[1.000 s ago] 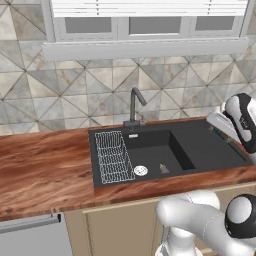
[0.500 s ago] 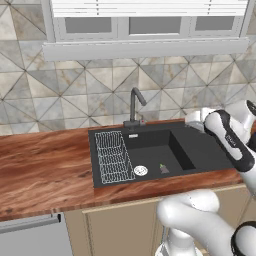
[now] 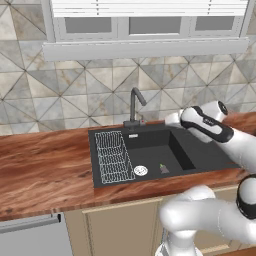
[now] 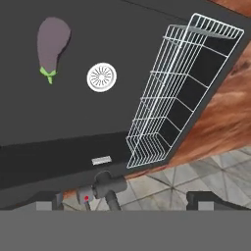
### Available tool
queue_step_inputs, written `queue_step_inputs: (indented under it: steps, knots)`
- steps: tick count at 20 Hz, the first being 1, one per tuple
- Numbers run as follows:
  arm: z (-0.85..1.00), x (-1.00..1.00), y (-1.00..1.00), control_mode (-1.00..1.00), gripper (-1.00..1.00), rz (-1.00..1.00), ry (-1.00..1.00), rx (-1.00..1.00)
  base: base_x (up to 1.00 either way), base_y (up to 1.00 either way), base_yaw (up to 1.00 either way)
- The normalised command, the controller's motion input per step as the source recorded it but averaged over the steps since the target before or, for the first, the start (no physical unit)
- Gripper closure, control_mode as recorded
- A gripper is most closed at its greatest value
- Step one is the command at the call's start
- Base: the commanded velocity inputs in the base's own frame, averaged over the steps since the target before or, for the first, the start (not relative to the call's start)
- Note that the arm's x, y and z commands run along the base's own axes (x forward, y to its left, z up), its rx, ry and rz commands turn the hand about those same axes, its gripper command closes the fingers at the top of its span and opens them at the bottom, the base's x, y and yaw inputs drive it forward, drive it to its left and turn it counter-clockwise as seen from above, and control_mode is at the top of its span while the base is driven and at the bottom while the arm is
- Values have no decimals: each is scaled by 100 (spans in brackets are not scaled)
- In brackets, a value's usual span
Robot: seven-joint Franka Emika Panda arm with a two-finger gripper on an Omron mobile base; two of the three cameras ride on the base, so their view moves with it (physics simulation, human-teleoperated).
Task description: Dump the eggplant from the pot into the sink. Then turn on the water and wash the eggplant. Then turn off the water and put the eggplant back in the pot.
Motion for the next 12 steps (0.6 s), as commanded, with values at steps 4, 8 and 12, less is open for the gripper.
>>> queue_step_inputs:
  steps: [4,8,12]
  knots:
    - [0,69,8,-100,-100,26,6,0,0,0,0]
    - [0,66,8,-100,-100,21,6,0,0,0,0]
    - [-5,44,13,-100,-100,17,0,-2,0,0,0]
